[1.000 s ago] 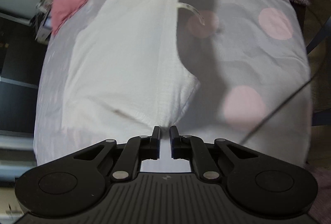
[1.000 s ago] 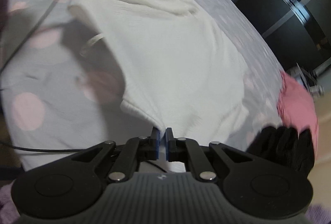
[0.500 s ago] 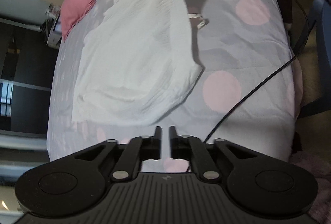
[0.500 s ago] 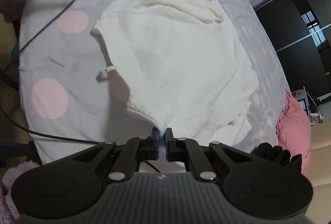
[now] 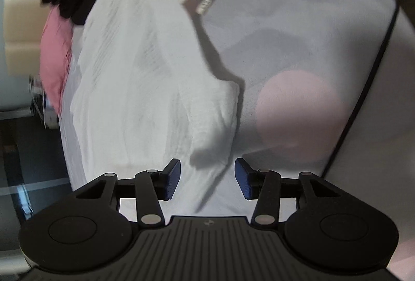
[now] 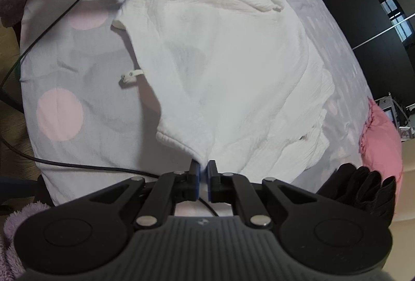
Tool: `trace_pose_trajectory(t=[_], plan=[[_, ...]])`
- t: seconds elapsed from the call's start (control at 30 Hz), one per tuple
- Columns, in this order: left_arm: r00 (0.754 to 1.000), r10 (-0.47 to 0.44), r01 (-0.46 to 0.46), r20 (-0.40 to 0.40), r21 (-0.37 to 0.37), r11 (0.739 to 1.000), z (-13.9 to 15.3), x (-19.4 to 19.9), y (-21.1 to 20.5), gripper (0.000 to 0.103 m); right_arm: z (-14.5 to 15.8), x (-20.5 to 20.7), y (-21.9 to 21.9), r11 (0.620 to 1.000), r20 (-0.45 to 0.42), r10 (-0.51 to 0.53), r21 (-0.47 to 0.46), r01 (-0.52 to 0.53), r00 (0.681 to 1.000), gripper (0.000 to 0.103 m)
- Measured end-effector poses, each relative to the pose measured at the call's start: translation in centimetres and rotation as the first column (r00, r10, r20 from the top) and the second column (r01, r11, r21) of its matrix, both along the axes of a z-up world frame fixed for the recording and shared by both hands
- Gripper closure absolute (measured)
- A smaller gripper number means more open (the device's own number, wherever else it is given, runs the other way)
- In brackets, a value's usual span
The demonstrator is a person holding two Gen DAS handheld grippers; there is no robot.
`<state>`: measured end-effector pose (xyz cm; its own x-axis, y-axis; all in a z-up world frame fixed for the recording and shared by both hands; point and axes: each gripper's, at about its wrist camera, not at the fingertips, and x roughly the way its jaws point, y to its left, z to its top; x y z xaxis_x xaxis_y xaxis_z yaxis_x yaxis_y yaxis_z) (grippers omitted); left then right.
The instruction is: Fold clothes
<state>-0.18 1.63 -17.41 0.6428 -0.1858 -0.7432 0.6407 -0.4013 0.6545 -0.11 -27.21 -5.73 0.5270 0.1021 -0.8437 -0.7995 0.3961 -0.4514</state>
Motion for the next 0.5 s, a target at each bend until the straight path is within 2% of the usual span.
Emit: trace_pose_trajectory(t=[0.03, 0.1, 0.2, 0.37, 0.5], plan=[[1.000, -0.023, 0.023, 0.003, 0.015, 1.000, -0.4, 0.0, 0.0, 0.062, -0.4, 0.1, -0.1, 1.000, -0.008, -0.004, 0.000, 0.004, 1.000, 0.096], [0.999, -0.047, 0.047, -0.003, 0.046, 0.998, -1.2, 0.0, -0.1, 0.084, -1.2, 0.5, -0.5, 1.000, -0.024, -0.016, -0.001, 0.016, 1.000, 0.096], [1.000, 0.002, -0.001, -0.030, 0.039, 0.999, -1.1, 0.4, -0.3, 0.093, -2.1, 0.9, -1.1, 0.999, -0.041, -0.032, 0.000, 0.033, 0.999, 0.096], [0.980, 0.169, -0.174, -0.103, -0.040, 0.984, 2.1, 1.1, -0.3, 0.095, -2.1, 1.2, -1.3, 0.999, -0.037, -0.035, -0.004, 0.035, 0.999, 0.096], [0.942, 0.296, -0.317, -0.161, -0.122, 0.941, 6.8, 0.6, 0.7, 0.095, -0.2, 0.8, -1.0, 1.000, -0.019, -0.018, 0.016, 0.018, 1.000, 0.097]])
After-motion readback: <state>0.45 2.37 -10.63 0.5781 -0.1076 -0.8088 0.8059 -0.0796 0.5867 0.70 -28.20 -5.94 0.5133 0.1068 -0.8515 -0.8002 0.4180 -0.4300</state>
